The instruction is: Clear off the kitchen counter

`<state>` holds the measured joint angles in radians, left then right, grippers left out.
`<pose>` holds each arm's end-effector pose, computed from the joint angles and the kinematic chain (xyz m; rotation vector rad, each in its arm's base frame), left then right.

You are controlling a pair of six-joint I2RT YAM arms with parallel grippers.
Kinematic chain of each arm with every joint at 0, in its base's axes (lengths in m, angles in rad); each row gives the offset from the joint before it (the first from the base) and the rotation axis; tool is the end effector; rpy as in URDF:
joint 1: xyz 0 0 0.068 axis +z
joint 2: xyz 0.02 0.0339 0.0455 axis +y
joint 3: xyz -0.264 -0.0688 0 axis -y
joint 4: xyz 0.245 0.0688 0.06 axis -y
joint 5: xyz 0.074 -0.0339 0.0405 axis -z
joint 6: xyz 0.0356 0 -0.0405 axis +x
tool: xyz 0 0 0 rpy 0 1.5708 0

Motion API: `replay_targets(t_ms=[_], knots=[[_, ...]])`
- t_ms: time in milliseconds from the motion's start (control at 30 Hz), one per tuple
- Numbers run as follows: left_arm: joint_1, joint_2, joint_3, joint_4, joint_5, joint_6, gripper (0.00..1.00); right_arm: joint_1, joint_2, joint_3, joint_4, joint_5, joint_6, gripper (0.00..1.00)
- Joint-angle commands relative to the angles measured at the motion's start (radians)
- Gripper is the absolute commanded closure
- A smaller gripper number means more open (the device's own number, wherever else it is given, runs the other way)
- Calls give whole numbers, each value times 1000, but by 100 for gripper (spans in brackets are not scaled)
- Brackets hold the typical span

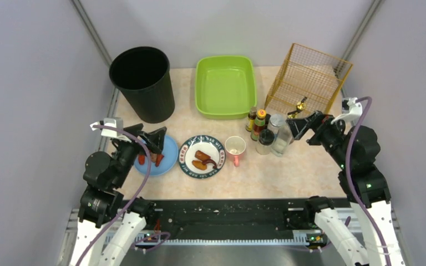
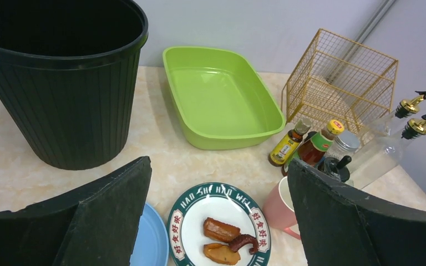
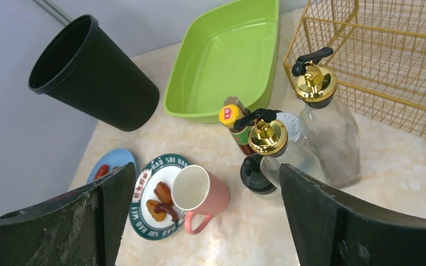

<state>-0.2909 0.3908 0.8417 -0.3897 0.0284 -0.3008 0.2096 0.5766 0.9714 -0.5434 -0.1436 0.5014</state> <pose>0.0760 -0.0238 0.3815 0.0155 1.5298 -0.4949 0.1063 0.0278 0.3909 0.1478 1.7553 0.6457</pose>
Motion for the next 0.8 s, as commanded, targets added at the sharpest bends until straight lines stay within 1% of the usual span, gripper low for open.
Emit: replay_targets(t_ms=[0,100,267,367,567,700,767], knots=[[-5,0,-15,31,-15,11,3,10,-30,-28,22,8,-116,1],[-5,2,-15,31,-7,10,3,9,-21,-40,13,7,-171,1],[-5,-1,-19,23,-6,8,4,10,37,-65,-23,112,-235,1],[-5,-2,-18,22,-6,7,4,9,45,-92,1,124,-234,1],[-5,-5,-16,21,16,0,4,12,75,-93,17,199,-229,7],[-5,-8,-18,22,22,-1,4,59,96,-135,67,248,-206,9],[-5,-9,-19,20,22,-1,4,115,113,-143,92,329,-210,10]])
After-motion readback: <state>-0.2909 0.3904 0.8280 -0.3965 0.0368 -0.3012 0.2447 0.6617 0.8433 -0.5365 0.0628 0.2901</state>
